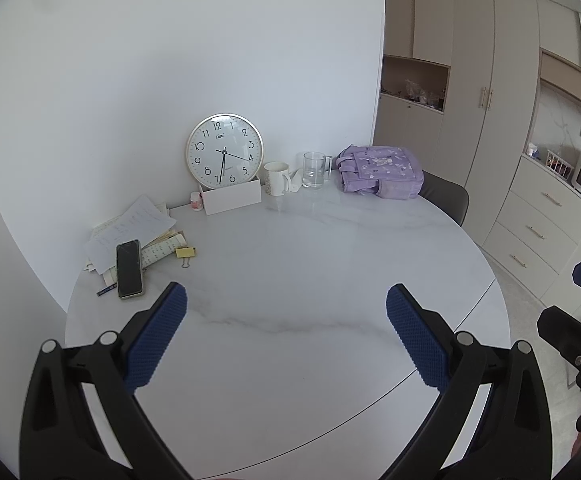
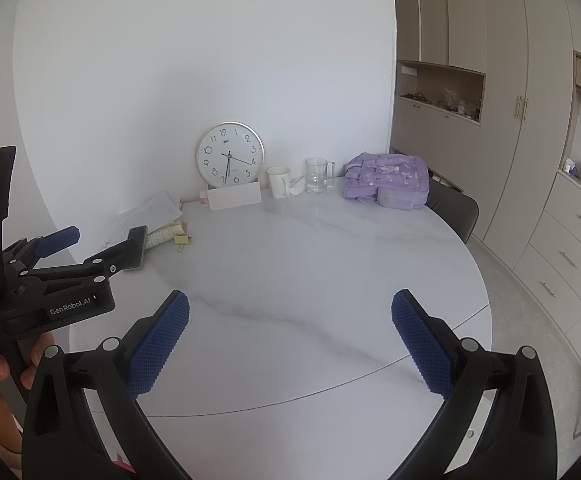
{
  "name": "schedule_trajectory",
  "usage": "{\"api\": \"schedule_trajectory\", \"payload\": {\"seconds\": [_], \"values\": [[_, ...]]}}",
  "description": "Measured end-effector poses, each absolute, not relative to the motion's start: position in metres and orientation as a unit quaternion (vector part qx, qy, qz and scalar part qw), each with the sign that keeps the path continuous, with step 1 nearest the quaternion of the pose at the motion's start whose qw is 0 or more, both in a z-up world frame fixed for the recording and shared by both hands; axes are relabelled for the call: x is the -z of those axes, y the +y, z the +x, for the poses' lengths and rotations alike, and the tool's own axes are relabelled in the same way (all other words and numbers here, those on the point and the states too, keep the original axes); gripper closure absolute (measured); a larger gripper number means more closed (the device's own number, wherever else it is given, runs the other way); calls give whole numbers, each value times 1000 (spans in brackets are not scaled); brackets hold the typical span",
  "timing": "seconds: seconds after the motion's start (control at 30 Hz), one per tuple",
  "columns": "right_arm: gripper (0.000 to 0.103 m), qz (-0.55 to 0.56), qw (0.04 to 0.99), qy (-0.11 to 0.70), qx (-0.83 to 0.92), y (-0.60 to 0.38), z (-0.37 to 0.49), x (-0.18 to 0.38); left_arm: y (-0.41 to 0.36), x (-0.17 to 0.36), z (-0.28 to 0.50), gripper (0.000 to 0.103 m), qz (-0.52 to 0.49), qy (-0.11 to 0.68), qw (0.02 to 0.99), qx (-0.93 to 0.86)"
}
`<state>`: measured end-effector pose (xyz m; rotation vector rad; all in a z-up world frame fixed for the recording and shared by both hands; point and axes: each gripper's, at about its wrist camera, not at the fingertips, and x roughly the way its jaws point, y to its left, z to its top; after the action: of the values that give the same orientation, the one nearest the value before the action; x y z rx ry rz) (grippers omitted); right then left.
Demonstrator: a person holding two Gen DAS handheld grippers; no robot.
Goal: Collect trash
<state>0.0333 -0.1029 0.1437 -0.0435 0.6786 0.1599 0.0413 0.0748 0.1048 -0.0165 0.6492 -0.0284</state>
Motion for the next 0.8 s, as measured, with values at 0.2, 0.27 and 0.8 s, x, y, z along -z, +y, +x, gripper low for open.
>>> {"api": "schedule_trajectory", "payload": {"seconds": [0.2, 0.27, 0.8], "values": [[2, -22, 940, 333, -78, -103, 32, -144, 75, -104, 42, 7, -9, 320, 947, 15], [2, -22, 940, 333, -76, -104, 31, -143, 75, -104, 42, 7, -8, 320, 947, 15], [2, -21, 938, 338, -69, -112, 30, -144, 78, -100, 50, 7, -5, 322, 946, 20]]}}
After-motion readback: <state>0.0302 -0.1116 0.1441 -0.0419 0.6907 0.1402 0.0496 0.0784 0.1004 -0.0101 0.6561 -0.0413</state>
